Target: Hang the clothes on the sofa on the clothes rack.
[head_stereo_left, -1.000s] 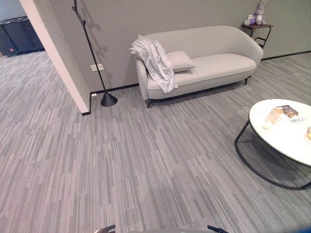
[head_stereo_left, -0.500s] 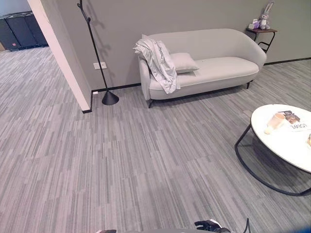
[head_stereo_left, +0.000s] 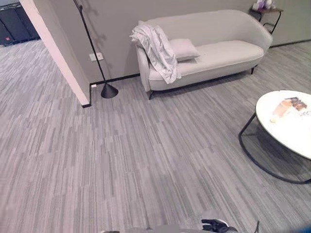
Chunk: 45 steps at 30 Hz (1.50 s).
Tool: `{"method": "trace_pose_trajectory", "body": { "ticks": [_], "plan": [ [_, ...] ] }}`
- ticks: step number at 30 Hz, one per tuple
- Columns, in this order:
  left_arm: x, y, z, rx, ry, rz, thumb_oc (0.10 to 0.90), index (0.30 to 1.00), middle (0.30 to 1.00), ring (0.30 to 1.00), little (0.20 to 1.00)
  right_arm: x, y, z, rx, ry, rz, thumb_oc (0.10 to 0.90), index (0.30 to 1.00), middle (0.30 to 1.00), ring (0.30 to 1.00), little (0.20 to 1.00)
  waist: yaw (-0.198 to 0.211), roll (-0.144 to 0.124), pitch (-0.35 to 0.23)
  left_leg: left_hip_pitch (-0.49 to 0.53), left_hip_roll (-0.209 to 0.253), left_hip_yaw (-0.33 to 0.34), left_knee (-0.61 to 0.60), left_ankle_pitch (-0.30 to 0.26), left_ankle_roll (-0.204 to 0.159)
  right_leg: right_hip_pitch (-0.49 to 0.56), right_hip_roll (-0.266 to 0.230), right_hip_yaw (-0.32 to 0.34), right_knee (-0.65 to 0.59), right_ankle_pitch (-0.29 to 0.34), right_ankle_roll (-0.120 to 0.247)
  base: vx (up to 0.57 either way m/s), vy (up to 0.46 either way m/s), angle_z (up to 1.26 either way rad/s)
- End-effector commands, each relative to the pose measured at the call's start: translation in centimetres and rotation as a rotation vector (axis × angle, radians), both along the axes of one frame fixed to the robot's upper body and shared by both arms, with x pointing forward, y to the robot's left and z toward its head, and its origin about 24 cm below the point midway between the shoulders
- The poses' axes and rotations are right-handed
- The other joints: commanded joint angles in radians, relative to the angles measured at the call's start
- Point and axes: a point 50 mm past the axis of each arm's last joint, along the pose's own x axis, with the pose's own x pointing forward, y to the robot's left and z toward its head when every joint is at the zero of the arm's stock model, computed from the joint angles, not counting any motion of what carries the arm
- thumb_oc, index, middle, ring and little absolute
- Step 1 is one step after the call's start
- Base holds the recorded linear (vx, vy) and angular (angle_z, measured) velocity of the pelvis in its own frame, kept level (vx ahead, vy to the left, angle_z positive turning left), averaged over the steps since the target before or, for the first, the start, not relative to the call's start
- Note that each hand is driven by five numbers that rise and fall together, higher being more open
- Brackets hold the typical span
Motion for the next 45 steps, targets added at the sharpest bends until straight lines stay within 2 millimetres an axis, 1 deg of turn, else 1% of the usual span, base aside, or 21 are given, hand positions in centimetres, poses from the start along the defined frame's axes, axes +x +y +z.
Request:
{"method": "trace_pose_trajectory", "body": {
  "ticks": [1, 5, 8, 9, 11, 16, 18, 20, 21, 22, 25, 26, 29, 33, 34, 36, 38, 39, 43, 44, 45],
  "plan": [
    [0.5, -1.3, -0.2, -0.049, 0.037, -0.017, 0.800, 0.900, 0.900, 0.900, 0.900, -3.9, -0.5, -0.5, -0.009, 0.160, -0.057, 0.800, 0.900, 0.900, 0.900, 0.900, -0.021, 0.001, 0.067, 0.029, -0.081, -0.132, -0.036, -0.018, 0.092, -0.141, -0.123, 0.086, 0.460, 0.148, 0.064, 0.01, 0.309, 0.24],
    [0.1, -1.2, -0.2, -0.050, 0.071, -0.045, 0.800, 0.900, 0.900, 0.900, 0.900, -4.8, 0.4, -0.8, 0.027, 0.171, -0.065, 0.800, 0.900, 0.900, 0.900, 0.900, -0.038, 0.002, 0.081, 0.089, -0.061, -0.093, -0.036, -0.063, 0.092, -0.235, -0.161, 0.038, 0.552, 0.126, 0.056, 0.17, 0.040, 0.08],
    [-0.1, -1.1, -0.2, -0.036, 0.081, -0.105, 0.800, 0.900, 0.900, 0.900, 0.900, -5.0, 0.4, -0.8, 0.030, 0.183, -0.056, 0.800, 0.900, 0.900, 0.900, 0.900, -0.062, -0.005, 0.074, 0.107, -0.046, -0.090, -0.036, -0.091, 0.072, -0.255, -0.104, 0.038, 0.391, 0.118, 0.049, 0.26, -0.142, -0.21],
    [0.0, -1.5, -0.2, -0.028, 0.087, -0.210, 0.800, 0.900, 0.900, 0.900, 0.900, -5.1, 0.4, -0.8, 0.022, 0.194, -0.033, 0.800, 0.900, 0.900, 0.900, 0.900, -0.095, -0.022, 0.073, 0.152, -0.041, -0.091, -0.036, -0.144, 0.045, -0.272, -0.079, 0.053, 0.114, 0.158, 0.064, 0.36, -0.196, -0.40],
    [0.6, -1.7, -0.2, -0.014, 0.077, -0.296, 0.800, 0.900, 0.900, 0.900, 0.900, -4.4, 0.8, -0.8, 0.025, 0.189, 0.005, 0.800, 0.900, 0.900, 0.900, 0.900, -0.132, -0.030, 0.072, 0.196, -0.023, -0.089, -0.036, -0.176, 0.015, -0.317, -0.086, 0.044, -0.112, 0.262, 0.103, 0.46, -0.163, -0.34],
    [1.9, -1.6, 0.0, -0.006, 0.042, -0.373, 0.800, 0.900, 0.900, 0.900, 0.900, -3.7, 1.2, -0.8, 0.038, 0.171, 0.002, 0.800, 0.900, 0.900, 0.900, 0.900, -0.159, -0.013, 0.048, 0.242, 0.027, -0.095, -0.036, -0.207, -0.024, -0.375, -0.077, 0.075, -0.185, 0.304, 0.137, 0.44, -0.060, -0.18],
    [1.8, -1.6, 0.0, 0.006, 0.036, -0.398, 0.800, 0.900, 0.900, 0.900, 0.900, -3.8, 1.0, -0.8, 0.026, 0.182, 0.024, 0.800, 0.900, 0.900, 0.900, 0.900, -0.162, -0.015, 0.028, 0.250, 0.067, -0.101, -0.036, -0.190, -0.039, -0.351, -0.073, 0.047, -0.185, 0.343, 0.126, 0.54, -0.122, 0.11],
    [2.6, -1.8, 0.1, 0.029, 0.017, -0.443, 0.800, 0.900, 0.900, 0.900, 0.900, -3.6, 0.7, -0.7, -0.008, 0.184, 0.083, 0.800, 0.900, 0.900, 0.900, 0.900, -0.154, 0.015, -0.007, 0.237, 0.187, -0.107, 0.018, -0.025, -0.086, -0.303, 0.001, 0.042, -0.185, 0.330, 0.094, 0.53, -0.174, 0.28],
    [2.6, -1.7, 0.1, 0.030, 0.017, -0.443, 0.800, 0.900, 0.900, 0.900, 0.900, -3.6, 0.7, -0.7, -0.008, 0.184, 0.083, 0.800, 0.900, 0.900, 0.900, 0.900, -0.158, 0.011, -0.009, 0.233, 0.183, -0.112, 0.017, -0.020, -0.086, -0.305, -0.005, 0.040, -0.185, 0.332, 0.094, 0.61, -0.245, 0.21],
    [3.0, -1.8, 0.2, 0.028, 0.011, -0.448, 0.800, 0.900, 0.900, 0.900, 0.900, -2.8, 0.4, -0.6, -0.037, 0.171, 0.152, 0.800, 0.900, 0.900, 0.900, 0.900, -0.136, 0.012, -0.029, 0.197, 0.226, -0.090, 0.130, 0.066, -0.105, -0.260, 0.035, 0.028, -0.185, 0.293, 0.067, 0.50, -0.214, -0.11],
    [3.4, -1.0, 0.4, 0.045, -0.005, -0.428, 0.800, 0.900, 0.900, 0.900, 0.900, -1.2, 0.3, -0.3, -0.045, 0.129, 0.208, 0.800, 0.900, 0.900, 0.900, 0.900, -0.114, -0.014, -0.028, 0.129, 0.249, -0.080, 0.321, 0.169, -0.110, -0.194, 0.065, 0.030, -0.185, 0.250, 0.018, 0.41, -0.210, -0.18],
    [5.1, -0.2, 0.9, 0.081, -0.062, -0.406, 0.800, 0.900, 0.900, 0.900, 0.900, 2.4, 0.2, 0.5, -0.073, 0.039, 0.250, 0.800, 0.900, 0.900, 0.900, 0.900, -0.066, -0.045, 0.010, 0.023, 0.276, -0.051, 0.509, 0.195, -0.073, -0.131, 0.069, 0.032, -0.185, 0.206, -0.017, 0.47, -0.334, 0.05],
    [7.0, 0.2, 1.6, 0.087, -0.142, -0.308, 0.800, 0.900, 0.900, 0.900, 0.900, 7.5, 1.0, 2.1, -0.108, -0.094, 0.334, 0.800, 0.900, 0.900, 0.900, 0.900, 0.014, -0.085, 0.071, -0.192, 0.175, -0.015, 0.611, 0.050, -0.027, -0.062, 0.045, 0.062, -0.185, 0.153, -0.018, 0.33, -0.123, 0.04],
    [5.6, 1.0, 1.3, 0.087, -0.139, -0.158, 0.800, 0.900, 0.900, 0.900, 0.900, 10.5, 1.8, 3.3, -0.084, -0.223, 0.305, 0.800, 0.900, 0.900, 0.900, 0.900, 0.065, -0.090, 0.078, -0.258, 0.092, 0.048, 0.401, -0.011, -0.019, 0.001, 0.041, 0.070, -0.185, 0.096, 0.004, 0.39, 0.109, -0.31],
    [3.6, 1.8, 1.0, 0.087, -0.091, -0.066, 0.800, 0.900, 0.900, 0.900, 0.900, 12.5, 3.8, 4.1, -0.043, -0.326, 0.337, 0.800, 0.900, 0.900, 0.900, 0.900, 0.109, -0.055, 0.058, -0.307, 0.040, 0.114, 0.137, 0.112, -0.021, 0.077, 0.091, 0.080, -0.185, 0.038, 0.005, 0.44, 0.161, -0.12],
    [1.6, 2.3, 0.7, 0.088, -0.047, 0.009, 0.800, 0.900, 0.900, 0.900, 0.900, 13.7, 5.2, 4.9, -0.023, -0.405, 0.358, 0.800, 0.900, 0.900, 0.900, 0.900, 0.139, -0.041, 0.052, -0.327, 0.006, 0.127, -0.009, 0.197, -0.031, 0.114, 0.118, 0.089, -0.185, 0.005, 0.004, 0.51, 0.154, -0.04],
    [0.4, 2.5, 0.5, 0.091, -0.015, 0.044, 0.800, 0.900, 0.900, 0.900, 0.900, 14.4, 5.8, 5.2, -0.014, -0.436, 0.355, 0.800, 0.900, 0.900, 0.900, 0.900, 0.157, -0.042, 0.047, -0.370, 0.003, 0.124, -0.032, 0.214, -0.039, 0.143, 0.129, 0.101, -0.185, -0.018, -0.007, 0.40, 0.118, -0.37],
    [-2.4, 2.7, 0.3, 0.100, 0.070, 0.070, 0.800, 0.900, 0.900, 0.900, 0.900, 16.0, 7.2, 6.3, 0.005, -0.500, 0.358, 0.800, 0.900, 0.900, 0.900, 0.900, 0.200, -0.041, 0.046, -0.452, -0.004, 0.100, -0.036, 0.235, -0.047, 0.212, 0.140, 0.140, -0.185, -0.056, -0.020, 0.53, 0.220, -0.41],
    [-6.1, 3.4, 0.3, 0.118, 0.163, 0.117, 0.800, 0.900, 0.900, 0.900, 0.900, 17.6, 9.2, 7.8, 0.048, -0.596, 0.379, 0.800, 0.900, 0.900, 0.900, 0.900, 0.233, -0.058, 0.026, -0.409, -0.003, 0.068, -0.027, 0.279, -0.031, 0.279, 0.133, 0.183, -0.185, -0.079, -0.013, 0.44, 0.178, -0.45],
    [-7.0, 3.4, 0.4, 0.120, 0.184, 0.140, 0.800, 0.900, 0.900, 0.900, 0.900, 17.9, 9.3, 8.1, 0.049, -0.616, 0.371, 0.800, 0.900, 0.900, 0.900, 0.900, 0.241, -0.068, 0.019, -0.395, -0.004, 0.068, -0.010, 0.277, -0.019, 0.307, 0.126, 0.184, -0.185, -0.090, -0.005, 0.50, 0.259, -0.22],
    [-8.0, 4.5, 0.7, 0.163, 0.211, 0.185, 0.800, 0.900, 0.900, 0.900, 0.900, 17.4, 8.9, 7.5, 0.041, -0.596, 0.310, 0.800, 0.900, 0.900, 0.900, 0.900, 0.256, -0.117, -0.006, -0.373, -0.030, 0.067, 0.018, 0.257, 0.008, 0.317, 0.075, 0.165, -0.129, -0.066, 0.025, 0.61, 0.321, -0.02]
  ]
}}
